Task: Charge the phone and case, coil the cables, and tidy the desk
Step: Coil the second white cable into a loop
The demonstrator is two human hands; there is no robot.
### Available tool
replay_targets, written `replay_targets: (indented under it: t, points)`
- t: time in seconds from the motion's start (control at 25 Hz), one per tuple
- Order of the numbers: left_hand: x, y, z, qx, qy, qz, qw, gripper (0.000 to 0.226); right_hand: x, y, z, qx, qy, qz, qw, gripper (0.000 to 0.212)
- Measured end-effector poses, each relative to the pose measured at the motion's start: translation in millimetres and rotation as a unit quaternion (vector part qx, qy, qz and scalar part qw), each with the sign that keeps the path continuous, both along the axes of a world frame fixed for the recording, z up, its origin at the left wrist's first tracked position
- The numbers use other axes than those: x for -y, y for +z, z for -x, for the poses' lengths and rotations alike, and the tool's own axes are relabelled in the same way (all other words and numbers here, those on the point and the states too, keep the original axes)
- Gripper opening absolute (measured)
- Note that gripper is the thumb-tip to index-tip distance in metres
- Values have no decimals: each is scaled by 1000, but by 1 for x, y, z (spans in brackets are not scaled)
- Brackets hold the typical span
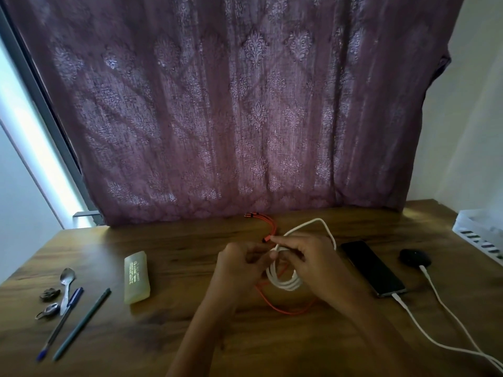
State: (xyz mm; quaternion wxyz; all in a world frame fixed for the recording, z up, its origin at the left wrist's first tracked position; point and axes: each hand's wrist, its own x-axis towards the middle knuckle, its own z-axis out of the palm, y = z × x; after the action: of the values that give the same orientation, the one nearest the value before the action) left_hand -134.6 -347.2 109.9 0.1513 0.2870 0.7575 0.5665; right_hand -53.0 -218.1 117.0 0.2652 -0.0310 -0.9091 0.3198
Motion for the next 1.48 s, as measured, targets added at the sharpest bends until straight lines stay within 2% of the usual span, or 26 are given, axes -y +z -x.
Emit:
replay_targets:
  t: [0.12, 0.2, 0.32, 0.44, 0.6, 0.68, 0.8, 0.96, 1.04, 1.08, 1.16, 1.2, 1.24, 1.28, 1.4, 1.48]
  points:
    - [-1, 4, -3, -21, -10, 26, 999, 17, -3, 4, -5, 8, 23, -10, 1000, 32]
    - [-4, 3, -8, -38, 8, 21, 999, 16, -3, 2, -10, -3, -13, -3, 1000, 35]
    - [-7, -1, -17, -5, 39, -37, 999, 23, -2, -5, -20, -11, -86, -24, 996, 46]
    - [-8, -2, -23, 46, 49, -98, 993, 25, 0, -11, -24, -11, -132, -9, 991, 44]
    - [-11, -5, -30, 91, 65, -162, 981, 21, 0, -11, -24, 2, -116, 106, 988, 18]
    - [-11, -7, -31, 111, 77, -171, 976, 19, 0, -8, -26, 15, -84, 205, 975, 15]
    - [-10, -5, -29, 108, 85, -158, 978, 19, 4, -3, -29, 44, -27, 352, 935, 14]
    - [-8, -7, -25, 45, 81, -105, 990, 22, 5, -4, -29, 63, -2, 431, 900, 19]
    - [-8, -10, -25, 16, 73, -92, 993, 25, 5, -6, -26, 72, 12, 498, 864, 24]
    - [-8, -11, -26, 0, 70, -87, 994, 28, 3, -8, -25, 76, 31, 562, 823, 31]
    - [-8, -11, -29, -32, 63, -74, 995, 32, 4, -6, -24, 86, 86, 694, 709, 43]
    - [-8, -11, -31, -48, 60, -67, 995, 33, 4, -4, -25, 88, 104, 730, 669, 43]
    - [-8, -9, -32, -64, 55, -62, 995, 35, 3, -3, -24, 93, 112, 744, 652, 39]
    - [-7, -9, -33, -76, 43, -56, 995, 37, 2, -1, -25, 99, 115, 740, 655, 34]
    - [-6, 1, -33, -115, -30, -21, 993, 48, 2, 6, -25, 123, 111, 674, 720, 26]
    - [-5, 11, -34, -174, -50, 15, 983, 39, 3, 9, -25, 127, 100, 629, 761, 26]
